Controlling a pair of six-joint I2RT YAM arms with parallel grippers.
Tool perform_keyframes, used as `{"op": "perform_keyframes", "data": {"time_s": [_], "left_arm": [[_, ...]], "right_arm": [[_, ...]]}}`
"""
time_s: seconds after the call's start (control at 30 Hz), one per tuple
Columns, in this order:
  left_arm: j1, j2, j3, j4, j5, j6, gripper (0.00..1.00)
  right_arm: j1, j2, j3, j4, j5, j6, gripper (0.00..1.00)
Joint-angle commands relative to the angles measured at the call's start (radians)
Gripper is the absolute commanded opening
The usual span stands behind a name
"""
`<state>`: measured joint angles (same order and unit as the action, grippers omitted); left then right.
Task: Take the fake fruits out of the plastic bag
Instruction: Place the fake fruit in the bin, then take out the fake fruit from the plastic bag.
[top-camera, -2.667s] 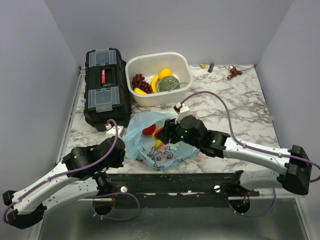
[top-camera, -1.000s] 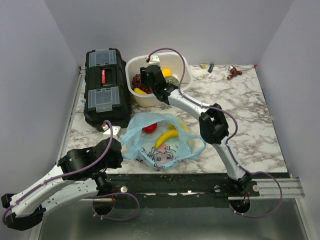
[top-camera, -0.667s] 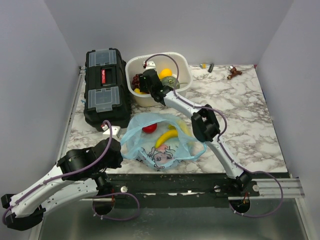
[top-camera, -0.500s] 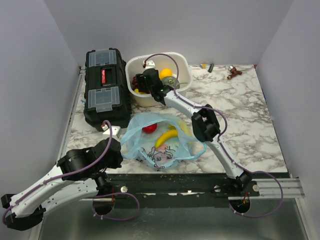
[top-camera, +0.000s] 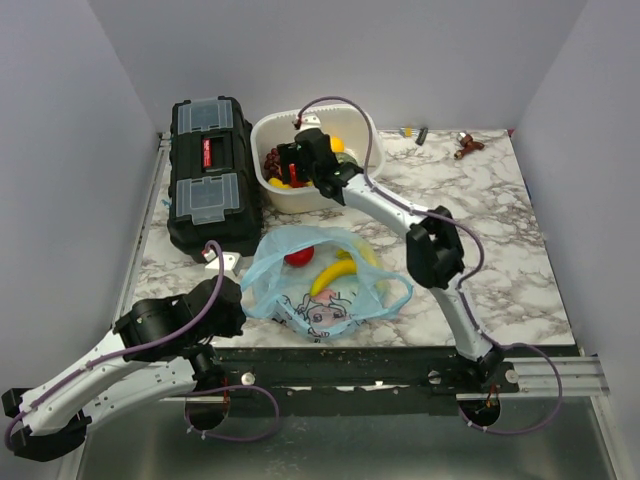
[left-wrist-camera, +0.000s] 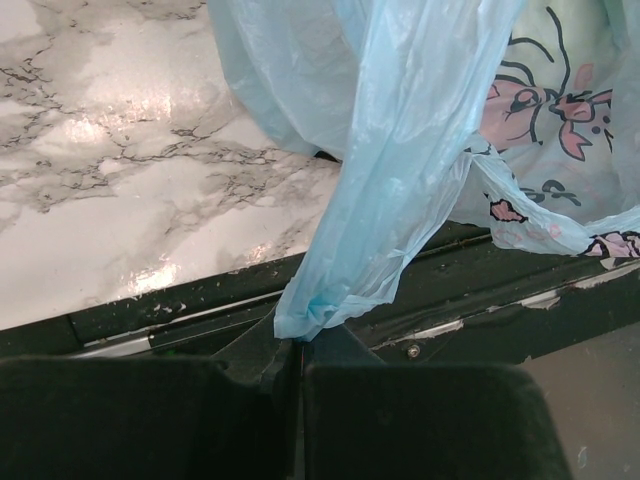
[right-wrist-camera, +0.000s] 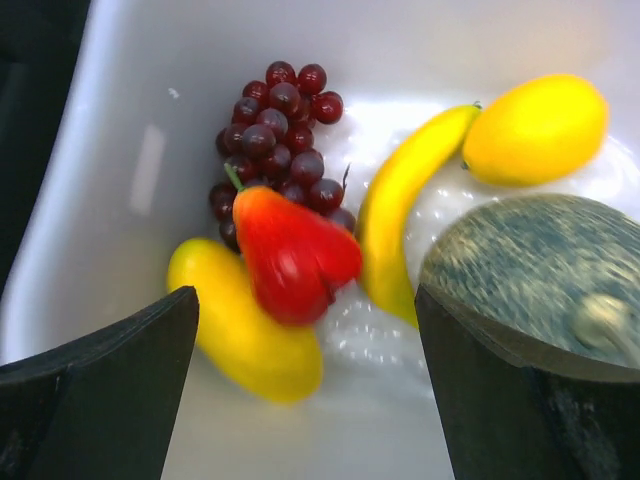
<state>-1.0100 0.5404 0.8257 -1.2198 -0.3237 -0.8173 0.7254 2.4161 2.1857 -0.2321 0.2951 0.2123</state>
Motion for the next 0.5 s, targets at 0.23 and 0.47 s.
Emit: {"op": "perform_keyframes", "data": {"time_s": [0.23, 0.47], "left_arm": [[0.000, -0.030, -0.004, -0.008, -0.021, -0.012, 0.00], [0.000, 0.014, -0.004, -0.005, -0.006, 0.000, 0.00]], "right_arm": [[-0.002, -0.678, -0.663, 0.039, -0.003, 0.178, 0.90], [-0.002, -1.008, -1.019, 0.007, -0.096, 0.235, 0.90]]}}
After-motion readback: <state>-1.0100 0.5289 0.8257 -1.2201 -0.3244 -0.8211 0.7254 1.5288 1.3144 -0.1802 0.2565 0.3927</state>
